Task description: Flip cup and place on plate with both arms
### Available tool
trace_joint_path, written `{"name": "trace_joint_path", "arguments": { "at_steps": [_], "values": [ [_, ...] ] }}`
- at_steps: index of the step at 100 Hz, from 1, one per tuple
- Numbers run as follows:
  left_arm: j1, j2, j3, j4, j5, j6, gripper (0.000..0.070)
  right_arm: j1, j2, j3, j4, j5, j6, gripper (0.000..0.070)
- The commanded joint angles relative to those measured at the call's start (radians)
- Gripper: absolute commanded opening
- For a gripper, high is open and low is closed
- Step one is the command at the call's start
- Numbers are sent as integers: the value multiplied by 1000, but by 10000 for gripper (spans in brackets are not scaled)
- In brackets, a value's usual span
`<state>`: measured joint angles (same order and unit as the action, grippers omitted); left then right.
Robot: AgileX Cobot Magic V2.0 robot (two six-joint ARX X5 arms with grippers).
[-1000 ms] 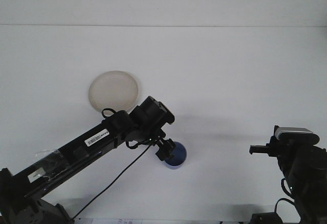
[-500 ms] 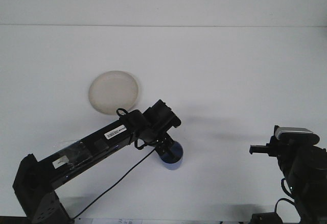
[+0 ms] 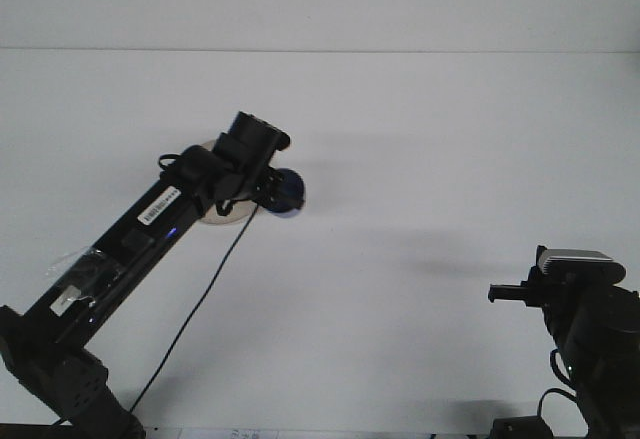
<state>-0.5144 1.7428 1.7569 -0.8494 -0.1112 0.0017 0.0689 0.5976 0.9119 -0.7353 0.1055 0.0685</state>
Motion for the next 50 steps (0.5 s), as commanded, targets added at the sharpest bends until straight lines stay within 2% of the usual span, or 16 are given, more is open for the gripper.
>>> {"name": "trace_joint_path", "arguments": {
  "at_steps": [1, 24, 50],
  "values": [
    [50, 12, 23, 35, -9, -29, 7, -1, 6, 11, 10, 0, 7, 0],
    [212, 57, 23, 66, -9, -43, 7, -1, 6, 11, 10, 0, 7, 0],
    [289, 141, 23, 59, -8, -43, 7, -1, 6, 11, 10, 0, 7, 0]
  ]
}}
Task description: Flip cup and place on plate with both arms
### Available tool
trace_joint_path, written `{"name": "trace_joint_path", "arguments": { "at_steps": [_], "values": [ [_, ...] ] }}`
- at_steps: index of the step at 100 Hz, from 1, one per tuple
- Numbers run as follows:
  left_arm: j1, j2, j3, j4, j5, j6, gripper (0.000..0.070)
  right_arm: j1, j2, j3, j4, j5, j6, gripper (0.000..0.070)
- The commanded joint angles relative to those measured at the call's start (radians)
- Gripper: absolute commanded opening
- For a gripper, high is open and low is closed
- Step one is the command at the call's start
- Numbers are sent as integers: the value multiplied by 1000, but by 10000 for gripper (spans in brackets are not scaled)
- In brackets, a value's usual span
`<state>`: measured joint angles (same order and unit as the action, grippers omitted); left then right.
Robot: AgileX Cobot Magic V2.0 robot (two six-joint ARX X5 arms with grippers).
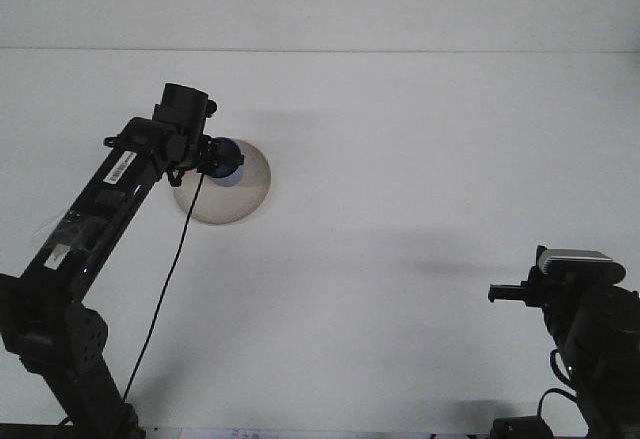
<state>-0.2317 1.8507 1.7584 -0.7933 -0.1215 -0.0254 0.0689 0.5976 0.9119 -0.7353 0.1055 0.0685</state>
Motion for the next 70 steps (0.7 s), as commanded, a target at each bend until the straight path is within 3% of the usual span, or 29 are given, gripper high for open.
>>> {"name": "trace_joint_path", "arguments": {
  "at_steps": [1, 14, 28, 49, 70],
  "values": [
    [8, 36, 21, 2, 2, -16, 7, -1, 6, 11, 10, 0, 7, 0],
    [29, 72, 21, 2, 4, -16, 16, -1, 6, 11, 10, 0, 7, 0],
    [47, 93, 21, -1, 58, -16, 35, -1, 6, 11, 10, 0, 8, 0],
    [56, 104, 21, -1, 62, -17, 212, -1, 6, 11, 10, 0, 9, 0],
    [60, 104, 38, -18, 62, -17, 482, -1, 6, 11, 10, 1, 9, 0]
  ]
}}
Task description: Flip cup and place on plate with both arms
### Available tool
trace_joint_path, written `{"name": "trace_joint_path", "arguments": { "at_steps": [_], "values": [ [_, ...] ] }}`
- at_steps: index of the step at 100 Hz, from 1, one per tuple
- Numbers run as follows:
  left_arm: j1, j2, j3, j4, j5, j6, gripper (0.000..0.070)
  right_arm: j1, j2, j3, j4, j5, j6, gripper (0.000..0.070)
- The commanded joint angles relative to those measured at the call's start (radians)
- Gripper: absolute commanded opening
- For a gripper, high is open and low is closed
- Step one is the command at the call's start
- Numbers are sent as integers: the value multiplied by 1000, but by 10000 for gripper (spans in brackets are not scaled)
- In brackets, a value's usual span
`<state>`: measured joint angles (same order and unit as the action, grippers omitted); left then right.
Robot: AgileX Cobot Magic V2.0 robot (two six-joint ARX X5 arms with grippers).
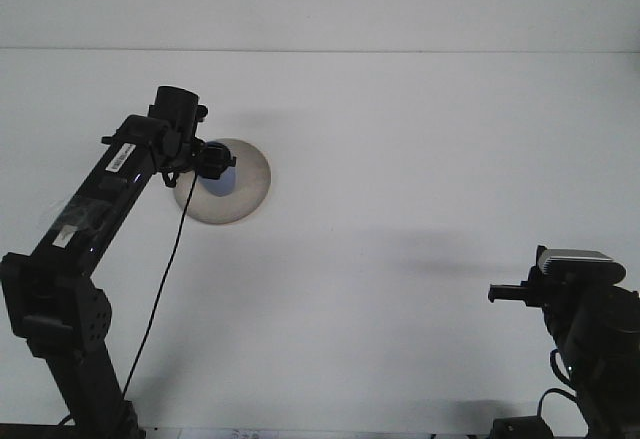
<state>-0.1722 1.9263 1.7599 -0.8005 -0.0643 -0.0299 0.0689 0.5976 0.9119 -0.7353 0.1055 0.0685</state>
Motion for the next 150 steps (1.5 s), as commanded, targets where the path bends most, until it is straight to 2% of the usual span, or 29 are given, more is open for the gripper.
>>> {"name": "trace_joint_path", "arguments": {
  "at_steps": [1, 13, 22, 39, 48, 61, 73, 117, 120, 124, 137, 150],
  "values": [
    [0, 29, 40, -14, 5, -12, 485, -1, 6, 11, 10, 1, 9, 0],
    [2, 26, 108, -76, 5, -18, 494, -1, 6, 11, 10, 1, 9, 0],
    [3, 7, 163, -112, 5, -51, 493, -1, 6, 11, 11, 1, 8, 0],
    [2, -111, 167, -89, 5, -65, 489, -1, 6, 11, 11, 1, 7, 0],
    [2, -188, 167, -87, 5, -65, 447, -1, 6, 11, 11, 2, 7, 0],
    [2, -325, 130, -78, 5, -79, 447, -1, 6, 11, 14, 2, 7, 0],
    [-6, -497, -15, 10, 5, -93, 447, -1, 6, 11, 33, 2, 7, 0],
    [-26, -1155, -782, 337, 4, -118, 444, -1, 5, 11, 52, 1, 8, 0],
    [-26, -1185, -819, 346, 4, -118, 422, -1, 5, 11, 52, 1, 8, 0],
    [-25, -1220, -865, 356, 4, -118, 355, -1, 5, 11, 52, 1, 8, 0],
    [-25, -1302, -962, 375, 4, -117, 4, -1, 5, 11, 52, 1, 8, 0],
    [-25, -1327, -978, 378, -12, -117, 10, -1, 5, 11, 52, 1, 8, 0]
  ]
}}
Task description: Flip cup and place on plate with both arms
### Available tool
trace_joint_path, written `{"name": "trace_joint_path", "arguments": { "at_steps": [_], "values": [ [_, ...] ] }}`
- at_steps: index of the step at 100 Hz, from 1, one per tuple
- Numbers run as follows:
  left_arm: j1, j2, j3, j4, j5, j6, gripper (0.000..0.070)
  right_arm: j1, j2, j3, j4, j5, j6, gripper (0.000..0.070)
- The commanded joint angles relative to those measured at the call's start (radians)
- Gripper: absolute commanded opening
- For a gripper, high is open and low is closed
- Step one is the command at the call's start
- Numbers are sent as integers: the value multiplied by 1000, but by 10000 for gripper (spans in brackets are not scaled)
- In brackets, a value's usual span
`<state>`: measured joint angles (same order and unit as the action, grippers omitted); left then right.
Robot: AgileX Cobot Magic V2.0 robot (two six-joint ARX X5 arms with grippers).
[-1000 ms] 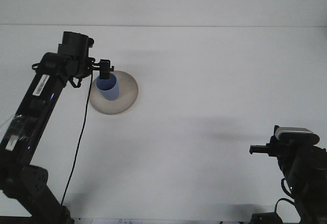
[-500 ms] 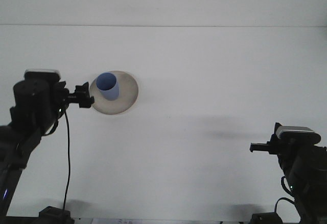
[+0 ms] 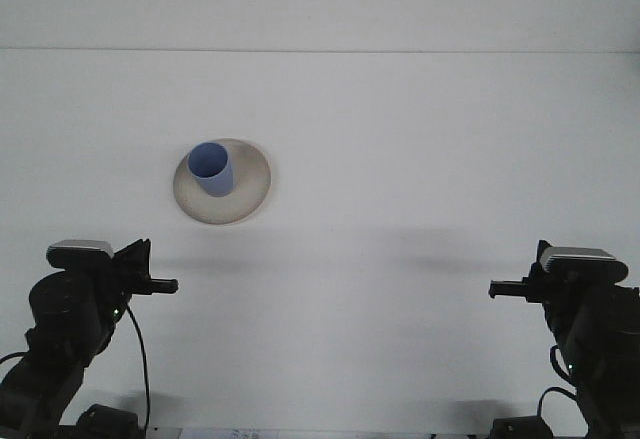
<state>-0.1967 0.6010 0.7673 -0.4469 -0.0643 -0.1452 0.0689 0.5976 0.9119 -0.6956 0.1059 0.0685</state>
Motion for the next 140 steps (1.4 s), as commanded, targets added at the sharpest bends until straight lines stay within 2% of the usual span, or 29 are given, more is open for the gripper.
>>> {"name": "trace_joint_path", "arguments": {
  "at_steps": [1, 70, 77, 83, 103, 125, 140],
  "values": [
    [-1, -2, 15, 26, -13, -2, 10, -1, 5, 11, 12, 0, 8, 0],
    [-1, -61, 15, 31, -14, -2, 15, -1, 5, 11, 12, 1, 8, 0],
    [-1, -71, 15, 46, -14, 29, 15, -1, 5, 11, 12, 0, 8, 0],
    [-3, -82, 14, 65, -14, 24, 15, -1, 5, 11, 13, 1, 8, 0],
    [1, -144, -98, 262, -14, 115, 15, -1, 5, 11, 12, 0, 8, 0],
    [19, -301, -363, 500, -14, 120, 15, -1, 5, 11, 12, 0, 8, 0],
    [56, -418, -522, 553, -14, 103, 15, -1, 5, 11, 12, 0, 8, 0]
  ]
}}
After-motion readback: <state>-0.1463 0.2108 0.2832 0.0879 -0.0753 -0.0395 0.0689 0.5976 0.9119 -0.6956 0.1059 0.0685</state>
